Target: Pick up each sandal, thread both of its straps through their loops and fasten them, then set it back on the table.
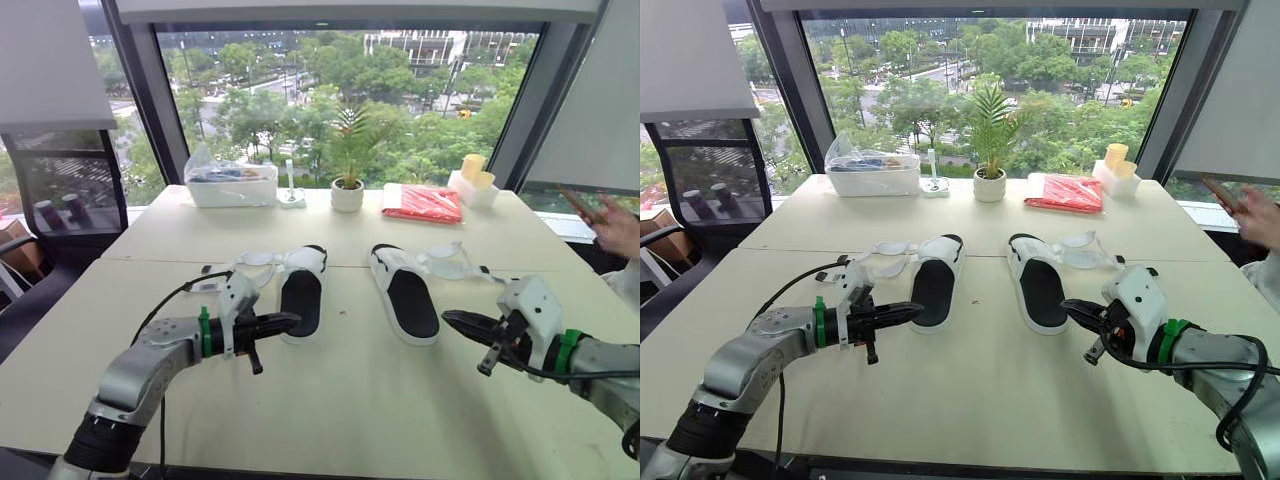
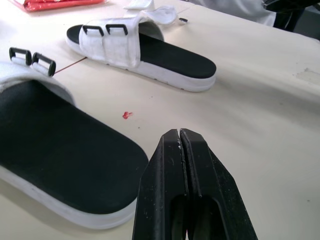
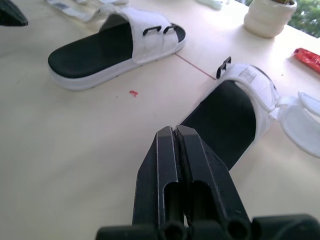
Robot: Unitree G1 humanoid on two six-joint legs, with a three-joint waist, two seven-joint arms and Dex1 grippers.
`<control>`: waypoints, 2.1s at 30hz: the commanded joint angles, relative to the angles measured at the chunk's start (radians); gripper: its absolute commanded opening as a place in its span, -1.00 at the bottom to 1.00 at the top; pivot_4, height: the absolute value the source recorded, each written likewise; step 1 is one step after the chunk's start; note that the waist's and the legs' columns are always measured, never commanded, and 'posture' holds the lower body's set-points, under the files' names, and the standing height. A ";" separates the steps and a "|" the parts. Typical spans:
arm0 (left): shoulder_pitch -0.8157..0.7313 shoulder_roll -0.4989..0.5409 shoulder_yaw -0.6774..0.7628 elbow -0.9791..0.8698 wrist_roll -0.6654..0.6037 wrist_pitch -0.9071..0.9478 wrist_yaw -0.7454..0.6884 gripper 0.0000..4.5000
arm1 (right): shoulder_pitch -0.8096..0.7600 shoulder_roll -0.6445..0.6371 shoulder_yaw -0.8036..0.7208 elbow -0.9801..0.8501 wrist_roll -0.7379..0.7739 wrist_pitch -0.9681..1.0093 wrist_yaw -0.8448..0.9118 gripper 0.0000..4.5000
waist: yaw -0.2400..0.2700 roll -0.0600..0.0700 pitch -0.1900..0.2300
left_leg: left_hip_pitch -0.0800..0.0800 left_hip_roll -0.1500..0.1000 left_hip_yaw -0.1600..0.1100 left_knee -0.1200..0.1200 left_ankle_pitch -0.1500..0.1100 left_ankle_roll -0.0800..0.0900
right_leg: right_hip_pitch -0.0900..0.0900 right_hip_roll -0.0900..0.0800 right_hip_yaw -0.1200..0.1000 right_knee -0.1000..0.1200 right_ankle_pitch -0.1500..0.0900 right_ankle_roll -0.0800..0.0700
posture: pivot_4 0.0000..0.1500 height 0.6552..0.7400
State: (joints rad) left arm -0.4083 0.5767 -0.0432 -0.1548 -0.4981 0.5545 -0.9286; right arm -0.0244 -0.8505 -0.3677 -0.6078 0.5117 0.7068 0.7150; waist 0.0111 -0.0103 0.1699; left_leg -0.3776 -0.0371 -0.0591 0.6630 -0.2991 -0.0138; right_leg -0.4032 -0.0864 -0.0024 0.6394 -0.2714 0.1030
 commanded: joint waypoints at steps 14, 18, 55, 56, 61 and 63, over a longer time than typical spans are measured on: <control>-0.062 -0.022 0.024 0.017 0.008 -0.032 0.002 -1.00 | -0.052 -0.022 -0.007 0.058 -0.040 -0.068 0.007 -0.98 | 0.001 0.000 0.000 | -0.002 0.000 0.000 0.000 0.000 0.000 | 0.000 -0.001 0.000 -0.002 0.000 0.000 | 1.00 0.94; -0.069 -0.023 0.025 0.020 0.007 -0.027 0.000 -1.00 | -0.050 -0.010 0.012 0.067 -0.063 -0.085 -0.006 -0.98 | 0.001 0.000 0.000 | -0.002 0.000 0.000 0.000 0.000 0.000 | 0.000 -0.001 0.000 -0.002 0.000 0.000 | 1.00 0.94; -0.016 -0.105 -0.019 -0.024 0.055 -0.043 0.075 -1.00 | -0.888 0.299 0.617 1.442 -0.855 -0.841 -0.481 0.99 | -0.032 0.000 0.000 | -0.006 -0.001 0.002 0.000 0.005 -0.009 | -0.008 -0.001 0.000 0.001 0.001 0.000 | 1.00 0.94; -0.008 -0.105 -0.020 -0.033 0.054 -0.041 0.079 -1.00 | -0.918 0.311 0.628 1.497 -0.873 -0.866 -0.511 0.99 | -0.032 0.001 0.000 | -0.007 -0.001 0.002 0.000 0.005 -0.009 | -0.008 -0.001 0.000 0.001 0.001 0.000 | 1.00 0.94; 0.017 -0.104 -0.014 -0.054 0.054 -0.042 0.101 -1.00 | -1.032 0.376 0.652 1.704 -0.919 -0.944 -0.597 0.75 | -0.033 0.001 0.000 | -0.008 -0.001 0.002 0.000 0.006 -0.010 | -0.011 -0.001 0.001 0.004 0.001 0.000 | 1.00 0.94; 0.024 -0.102 -0.010 -0.058 0.054 -0.043 0.109 -1.00 | -1.066 0.396 0.665 1.754 -0.938 -0.966 -0.615 0.37 | -0.032 0.001 0.000 | -0.009 -0.001 0.002 0.001 0.006 -0.011 | -0.012 -0.001 0.001 0.005 0.001 0.000 | 1.00 0.94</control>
State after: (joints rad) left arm -0.3863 0.4694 -0.0792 -0.1739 -0.4388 0.5213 -0.8260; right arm -1.0506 -0.4559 0.2933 1.1298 -0.4138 -0.2299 0.1261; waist -0.0206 -0.0097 0.1698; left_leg -0.3866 -0.0379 -0.0570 0.6636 -0.2926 -0.0252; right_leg -0.4152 -0.0874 -0.0017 0.6446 -0.2709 0.1033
